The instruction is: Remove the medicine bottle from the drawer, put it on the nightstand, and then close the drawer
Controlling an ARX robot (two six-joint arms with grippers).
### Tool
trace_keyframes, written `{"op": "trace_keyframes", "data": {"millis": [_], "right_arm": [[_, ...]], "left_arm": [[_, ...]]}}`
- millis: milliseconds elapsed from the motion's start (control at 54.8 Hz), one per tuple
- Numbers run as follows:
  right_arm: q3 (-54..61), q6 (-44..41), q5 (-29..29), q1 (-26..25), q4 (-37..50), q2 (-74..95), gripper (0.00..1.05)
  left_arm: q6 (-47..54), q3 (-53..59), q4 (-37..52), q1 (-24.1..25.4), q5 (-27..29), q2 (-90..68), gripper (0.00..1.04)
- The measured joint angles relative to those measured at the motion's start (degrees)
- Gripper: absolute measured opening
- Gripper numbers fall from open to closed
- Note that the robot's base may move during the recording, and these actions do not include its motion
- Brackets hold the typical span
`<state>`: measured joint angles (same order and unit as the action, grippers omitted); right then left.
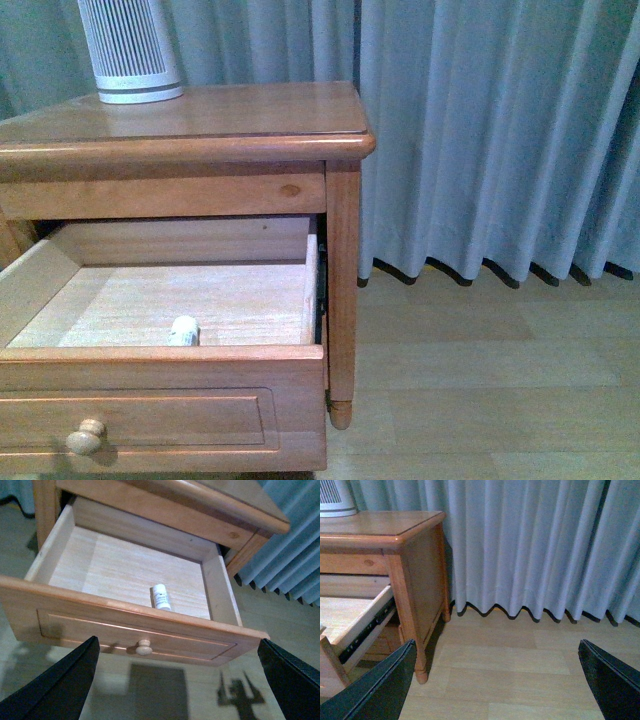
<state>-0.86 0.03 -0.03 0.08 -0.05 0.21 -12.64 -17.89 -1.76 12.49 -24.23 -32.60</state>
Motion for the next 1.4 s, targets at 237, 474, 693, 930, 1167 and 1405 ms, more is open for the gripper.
{"op": "trace_keyframes", "data": {"millis": [237,474,693,930,1167,1405], "right_arm": [[0.00,0.00,-0.02,0.00,0.00,0.00,0.98],[0.00,0.00,0.00,0.00,0.00,0.00,0.98],[0.00,0.00,0.00,0.00,0.00,0.00,0.98],[0.00,0.00,0.00,0.00,0.00,0.00,0.98],[0.00,0.00,0.24,0.02,0.00,0.00,0.98],[0.00,0.00,-0.20,0.00,0.00,0.00,0.98]], "left_arm": [[10.69,7.48,-0.22,-11.93,23.61,24.52,0.54],[11.78,11.21,0.37,-12.28,24.13,26.97,0.12],[12.00,13.57,1.01,-12.28,24.17,28.76,0.04],[12.00,14.71,1.11,-12.28,24.20,29.83,0.04],[12.04,17.40,1.49,-12.28,24.06,32.20,0.04],[12.04,17.42,1.49,-12.35,24.33,32.33,0.04]]}}
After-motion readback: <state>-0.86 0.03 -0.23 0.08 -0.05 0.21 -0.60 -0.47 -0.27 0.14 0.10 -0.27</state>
